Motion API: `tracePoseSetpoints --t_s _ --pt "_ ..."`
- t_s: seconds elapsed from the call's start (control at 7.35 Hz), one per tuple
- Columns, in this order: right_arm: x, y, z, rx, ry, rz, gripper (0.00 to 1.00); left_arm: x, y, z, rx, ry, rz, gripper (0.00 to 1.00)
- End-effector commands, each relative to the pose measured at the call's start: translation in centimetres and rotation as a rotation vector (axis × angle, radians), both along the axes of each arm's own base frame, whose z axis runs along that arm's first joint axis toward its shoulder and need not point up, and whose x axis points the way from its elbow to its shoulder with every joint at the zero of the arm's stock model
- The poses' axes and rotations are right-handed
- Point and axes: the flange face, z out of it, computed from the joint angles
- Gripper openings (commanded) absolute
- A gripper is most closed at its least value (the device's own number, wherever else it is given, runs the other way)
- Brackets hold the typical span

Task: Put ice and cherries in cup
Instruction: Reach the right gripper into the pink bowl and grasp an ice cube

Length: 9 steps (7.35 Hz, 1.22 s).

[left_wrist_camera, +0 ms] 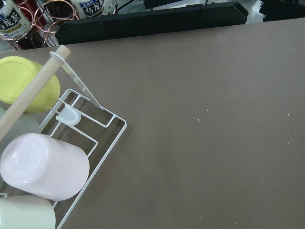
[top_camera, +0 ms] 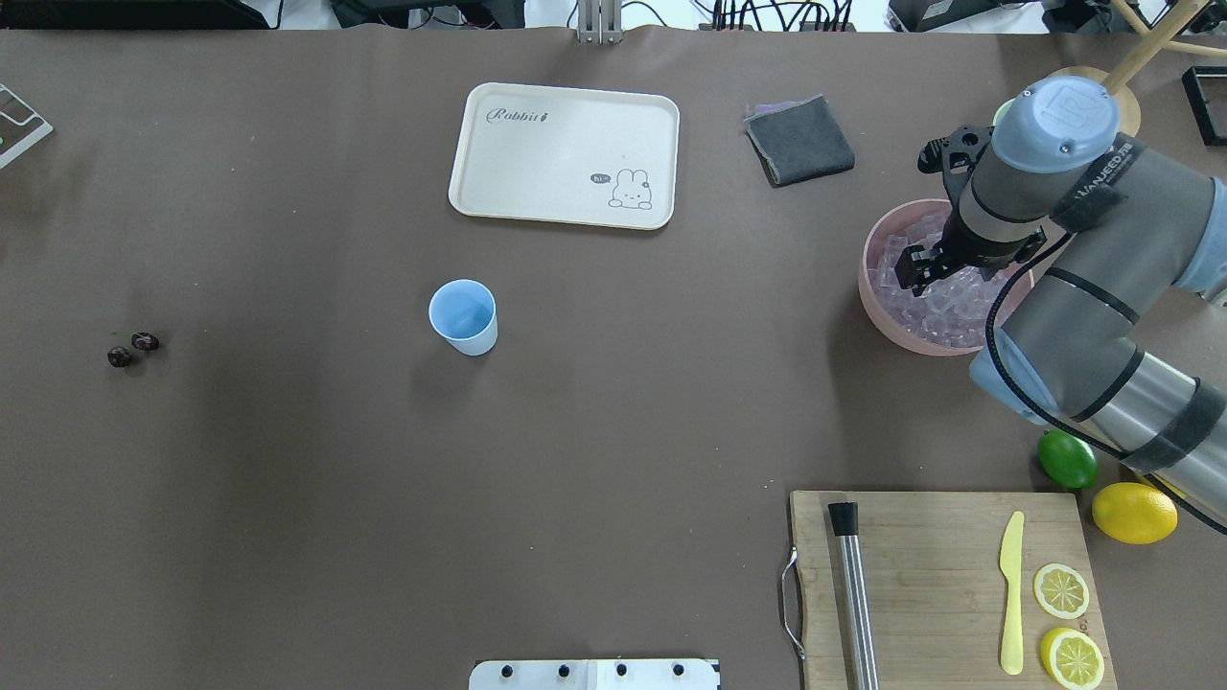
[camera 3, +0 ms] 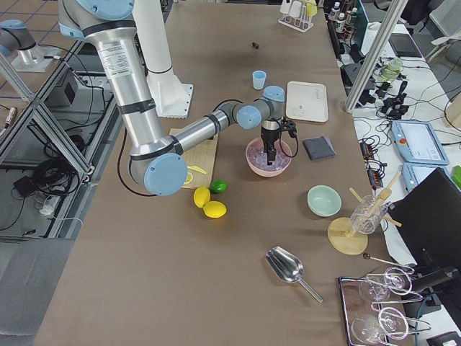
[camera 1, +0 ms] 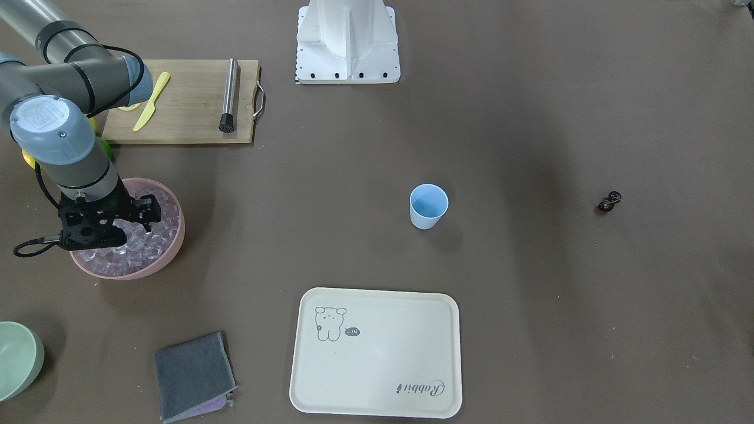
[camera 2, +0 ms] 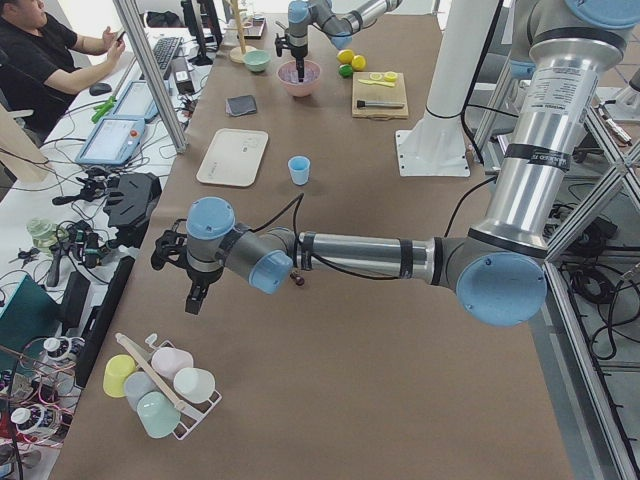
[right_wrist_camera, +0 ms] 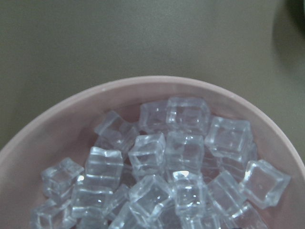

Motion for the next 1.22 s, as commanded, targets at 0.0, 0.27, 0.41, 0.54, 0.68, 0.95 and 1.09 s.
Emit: tracePoseSetpoints --t_s 0.0,0.27,0.41,0.54,0.68,0.95,1.09 --pt "-0.2 -0.2 -0.2 0.001 -0.001 -0.001 0.55 0.0 0.1 -0.4 0.007 0.003 0.0 0.98" --pt "-0.3 -0.2 -0.8 0.0 -0.014 -0.001 0.27 0.0 0.3 -0.2 0.005 0.002 0.001 0.98" --pt "0.2 -0.6 -1.1 0.002 -0.02 0.006 0.25 0.0 0.3 -0.3 0.007 0.002 0.001 0.98" --pt "1.1 -1.5 -2.3 -0.008 -0.05 0.022 0.22 0.0 0.3 -0.3 0.008 0.002 0.002 0.98" --pt "1.7 -1.8 -3.3 -0.02 -0.074 0.043 0.22 0.0 0.4 -0.5 0.012 0.004 0.003 0.98" --pt "2.1 -2.3 -3.4 -0.023 -0.078 0.058 0.33 -0.1 1.0 0.0 0.005 0.003 0.003 0.98" --pt "0.9 -2.0 -3.0 -0.011 -0.057 0.05 0.97 -0.1 1.0 -0.1 0.008 0.003 0.003 0.98"
